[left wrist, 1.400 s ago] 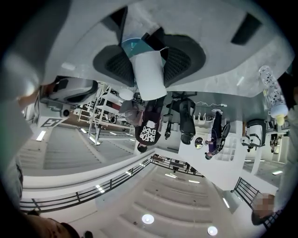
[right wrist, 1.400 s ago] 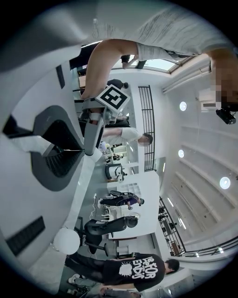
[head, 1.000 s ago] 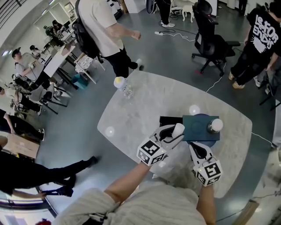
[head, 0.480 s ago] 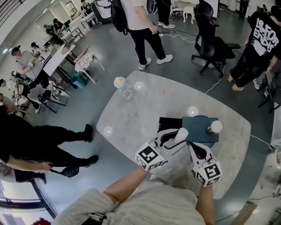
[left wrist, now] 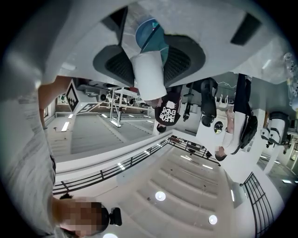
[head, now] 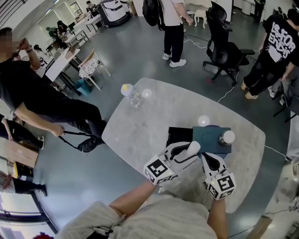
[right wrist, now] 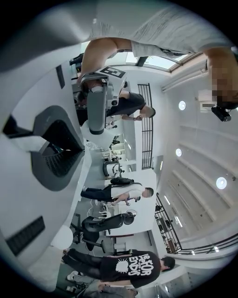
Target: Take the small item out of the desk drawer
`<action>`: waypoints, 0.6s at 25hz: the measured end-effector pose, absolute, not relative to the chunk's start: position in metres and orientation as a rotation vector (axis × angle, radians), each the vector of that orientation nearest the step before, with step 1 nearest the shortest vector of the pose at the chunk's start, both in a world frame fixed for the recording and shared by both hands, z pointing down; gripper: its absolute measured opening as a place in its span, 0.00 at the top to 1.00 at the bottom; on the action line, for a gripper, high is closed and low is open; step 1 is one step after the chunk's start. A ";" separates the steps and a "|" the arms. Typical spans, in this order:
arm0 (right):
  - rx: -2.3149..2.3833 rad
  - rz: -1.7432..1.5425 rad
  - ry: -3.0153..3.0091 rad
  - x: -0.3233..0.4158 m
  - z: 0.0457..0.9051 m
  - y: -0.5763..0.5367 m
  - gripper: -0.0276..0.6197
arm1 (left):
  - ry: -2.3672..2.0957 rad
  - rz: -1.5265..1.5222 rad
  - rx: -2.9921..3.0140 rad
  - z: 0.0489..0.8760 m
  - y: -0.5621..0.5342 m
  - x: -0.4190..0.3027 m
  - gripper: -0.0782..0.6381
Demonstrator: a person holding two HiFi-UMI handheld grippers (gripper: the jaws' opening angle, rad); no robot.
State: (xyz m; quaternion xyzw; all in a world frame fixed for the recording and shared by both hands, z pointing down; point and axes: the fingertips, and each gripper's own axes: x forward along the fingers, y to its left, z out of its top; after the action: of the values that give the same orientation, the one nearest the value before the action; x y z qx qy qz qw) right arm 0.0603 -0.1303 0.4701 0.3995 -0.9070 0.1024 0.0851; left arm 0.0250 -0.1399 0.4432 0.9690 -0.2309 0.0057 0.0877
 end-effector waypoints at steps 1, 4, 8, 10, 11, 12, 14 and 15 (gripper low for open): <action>1.196 0.308 -2.704 0.061 0.470 -0.130 0.94 | -0.685 0.017 2.886 0.443 -0.139 0.026 0.60; 1.207 0.320 -2.702 0.064 0.471 -0.129 0.95 | -0.681 0.020 2.886 0.444 -0.137 0.027 0.60; 1.197 0.310 -2.688 0.061 0.472 -0.127 0.95 | -0.677 0.025 2.885 0.446 -0.137 0.026 0.60; 1.188 0.279 -2.671 0.060 0.474 -0.127 0.95 | -0.678 0.026 2.884 0.448 -0.137 0.026 0.60; 1.186 0.267 -2.666 0.060 0.473 -0.127 0.95 | -0.678 0.026 2.884 0.448 -0.137 0.027 0.60; 1.183 0.261 -2.665 0.061 0.473 -0.128 0.95 | -0.678 0.025 2.885 0.447 -0.137 0.028 0.60; 1.178 0.257 -2.666 0.060 0.471 -0.129 0.95 | -0.678 0.024 2.885 0.446 -0.139 0.028 0.60; 1.175 0.256 -2.667 0.059 0.471 -0.129 0.95 | -0.679 0.024 2.884 0.446 -0.140 0.027 0.60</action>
State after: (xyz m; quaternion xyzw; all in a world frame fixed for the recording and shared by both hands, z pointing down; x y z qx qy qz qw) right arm 0.0591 -0.1294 0.4708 0.3995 -0.9062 0.0871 0.1079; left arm 0.0270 -0.1396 0.4456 0.9695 -0.2281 0.0079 0.0891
